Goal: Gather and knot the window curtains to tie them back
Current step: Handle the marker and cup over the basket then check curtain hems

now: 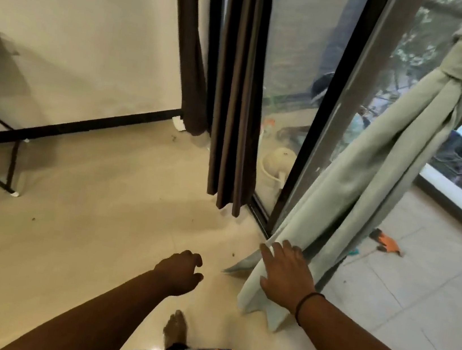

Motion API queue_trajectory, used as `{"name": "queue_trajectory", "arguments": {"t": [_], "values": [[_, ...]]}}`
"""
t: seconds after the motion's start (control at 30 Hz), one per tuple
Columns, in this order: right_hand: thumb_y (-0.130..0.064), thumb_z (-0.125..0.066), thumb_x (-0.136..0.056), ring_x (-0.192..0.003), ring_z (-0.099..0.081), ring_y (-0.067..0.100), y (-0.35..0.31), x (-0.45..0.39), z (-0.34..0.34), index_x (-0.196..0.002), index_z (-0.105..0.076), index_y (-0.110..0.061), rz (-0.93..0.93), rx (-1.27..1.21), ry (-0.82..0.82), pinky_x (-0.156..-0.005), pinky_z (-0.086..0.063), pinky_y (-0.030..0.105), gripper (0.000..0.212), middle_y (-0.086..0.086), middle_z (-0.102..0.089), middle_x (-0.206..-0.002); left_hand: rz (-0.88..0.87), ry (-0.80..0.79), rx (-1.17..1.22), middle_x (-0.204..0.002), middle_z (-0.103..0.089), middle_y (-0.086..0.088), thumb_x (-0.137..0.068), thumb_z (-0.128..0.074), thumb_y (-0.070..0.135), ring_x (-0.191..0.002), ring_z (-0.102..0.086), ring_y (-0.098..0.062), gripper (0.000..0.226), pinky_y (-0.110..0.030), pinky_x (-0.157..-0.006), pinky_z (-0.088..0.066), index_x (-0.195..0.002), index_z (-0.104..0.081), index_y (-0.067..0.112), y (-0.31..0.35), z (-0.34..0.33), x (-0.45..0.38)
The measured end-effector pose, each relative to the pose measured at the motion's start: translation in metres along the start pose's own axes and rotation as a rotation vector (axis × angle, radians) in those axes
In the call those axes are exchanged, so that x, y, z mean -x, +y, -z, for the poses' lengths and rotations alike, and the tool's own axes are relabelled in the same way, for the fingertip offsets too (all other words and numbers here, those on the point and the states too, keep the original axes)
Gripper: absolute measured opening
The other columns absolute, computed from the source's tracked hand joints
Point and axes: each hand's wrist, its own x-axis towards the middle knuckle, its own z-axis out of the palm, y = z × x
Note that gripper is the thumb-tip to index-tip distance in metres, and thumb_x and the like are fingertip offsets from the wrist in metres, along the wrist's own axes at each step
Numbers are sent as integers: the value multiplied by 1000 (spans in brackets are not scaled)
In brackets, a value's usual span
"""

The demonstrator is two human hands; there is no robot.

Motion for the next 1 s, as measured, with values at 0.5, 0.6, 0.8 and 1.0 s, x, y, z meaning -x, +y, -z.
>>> {"name": "queue_trajectory", "arguments": {"t": [0.5, 0.6, 0.8, 1.0], "values": [[-37, -44, -91, -139, -16, 48, 55, -159, -13, -144, -30, -10, -359, 121, -226, -111, 3, 59, 61, 28, -23, -151, -333, -215, -364, -134, -46, -7, -94, -47, 41, -121, -47, -27, 44, -36, -99, -41, -132, -44, 20, 13, 121, -245], [-40, -53, -87, -133, -22, 48, 72, -174, -20, -138, -37, 1, -464, 109, -335, -105, 15, 61, 67, 37, -29, -143, -400, -243, -414, -134, -45, -7, -94, -47, 41, -122, -47, -27, 44, -37, -100, -40, -133, -44, 20, 33, 119, -279], [-23, -34, -94, -119, -44, 37, 97, -174, -67, -129, -50, -14, -699, 5, -652, -97, -29, 58, 40, 18, -50, -132, -448, -355, -564, -131, -47, -6, -93, -47, 43, -120, -48, -26, 42, -37, -100, -40, -129, -46, 20, 58, 117, -325], [-23, -36, -94, -115, -48, 36, 121, -166, -99, -122, -57, -17, -766, -23, -797, -97, -31, 61, 36, 13, -56, -124, -490, -386, -566, -135, -47, -7, -95, -46, 40, -126, -44, -24, 42, -33, -103, -36, -130, -46, 17, 89, 113, -381]]}}
